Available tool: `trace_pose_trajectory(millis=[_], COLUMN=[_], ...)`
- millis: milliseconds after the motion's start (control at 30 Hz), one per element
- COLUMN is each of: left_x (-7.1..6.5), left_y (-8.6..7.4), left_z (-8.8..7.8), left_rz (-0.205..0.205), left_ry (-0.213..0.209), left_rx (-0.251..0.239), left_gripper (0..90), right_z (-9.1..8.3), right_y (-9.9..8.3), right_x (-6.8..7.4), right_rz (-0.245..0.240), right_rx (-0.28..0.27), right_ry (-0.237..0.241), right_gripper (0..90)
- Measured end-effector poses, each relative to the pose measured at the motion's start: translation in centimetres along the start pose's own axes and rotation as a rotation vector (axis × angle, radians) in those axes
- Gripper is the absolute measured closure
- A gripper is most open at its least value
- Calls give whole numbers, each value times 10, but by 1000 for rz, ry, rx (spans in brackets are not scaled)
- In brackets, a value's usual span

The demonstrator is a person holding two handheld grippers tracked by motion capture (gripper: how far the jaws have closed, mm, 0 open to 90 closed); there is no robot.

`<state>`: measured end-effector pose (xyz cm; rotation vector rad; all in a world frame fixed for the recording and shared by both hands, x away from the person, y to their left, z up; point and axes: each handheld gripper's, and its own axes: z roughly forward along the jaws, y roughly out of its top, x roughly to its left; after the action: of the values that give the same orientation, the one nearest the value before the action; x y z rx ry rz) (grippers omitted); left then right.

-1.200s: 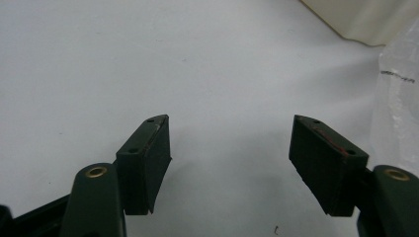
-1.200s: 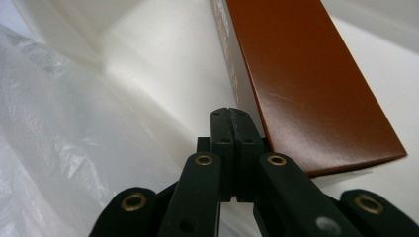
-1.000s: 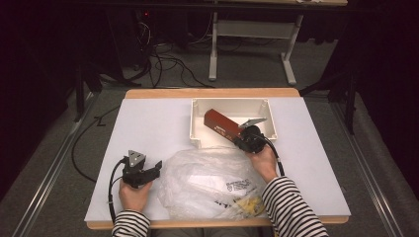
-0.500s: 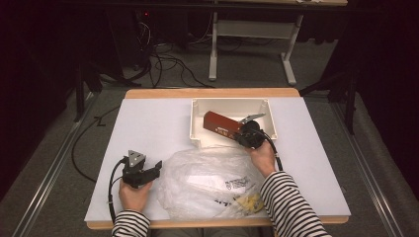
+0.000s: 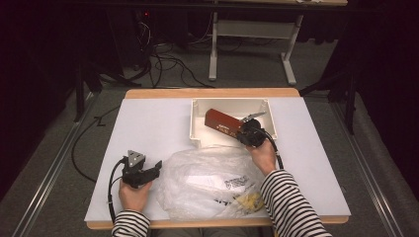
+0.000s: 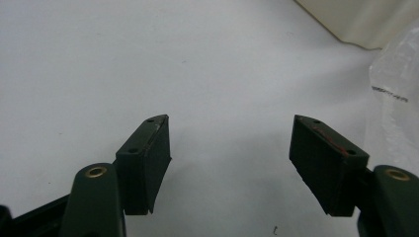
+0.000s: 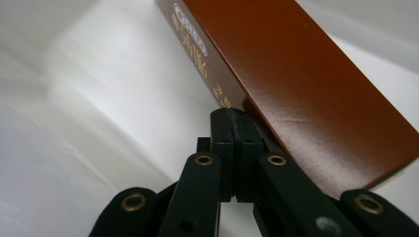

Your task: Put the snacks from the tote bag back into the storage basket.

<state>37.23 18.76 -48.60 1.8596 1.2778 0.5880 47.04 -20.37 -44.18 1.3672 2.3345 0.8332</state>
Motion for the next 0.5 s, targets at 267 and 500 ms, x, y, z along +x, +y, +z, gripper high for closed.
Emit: trace_pose_trajectory(millis=[267, 500], left_x=[0, 0], left_y=[0, 0], left_z=[0, 0], left_rz=[-2, 0], left_ry=[0, 3], left_rx=[0, -1], left_gripper=[326, 326], right_z=[9, 14], right_y=[1, 1], right_x=[-10, -15], right_rz=[51, 80], right_rx=[4, -1], right_ry=[-21, -36], right_gripper=[900, 900])
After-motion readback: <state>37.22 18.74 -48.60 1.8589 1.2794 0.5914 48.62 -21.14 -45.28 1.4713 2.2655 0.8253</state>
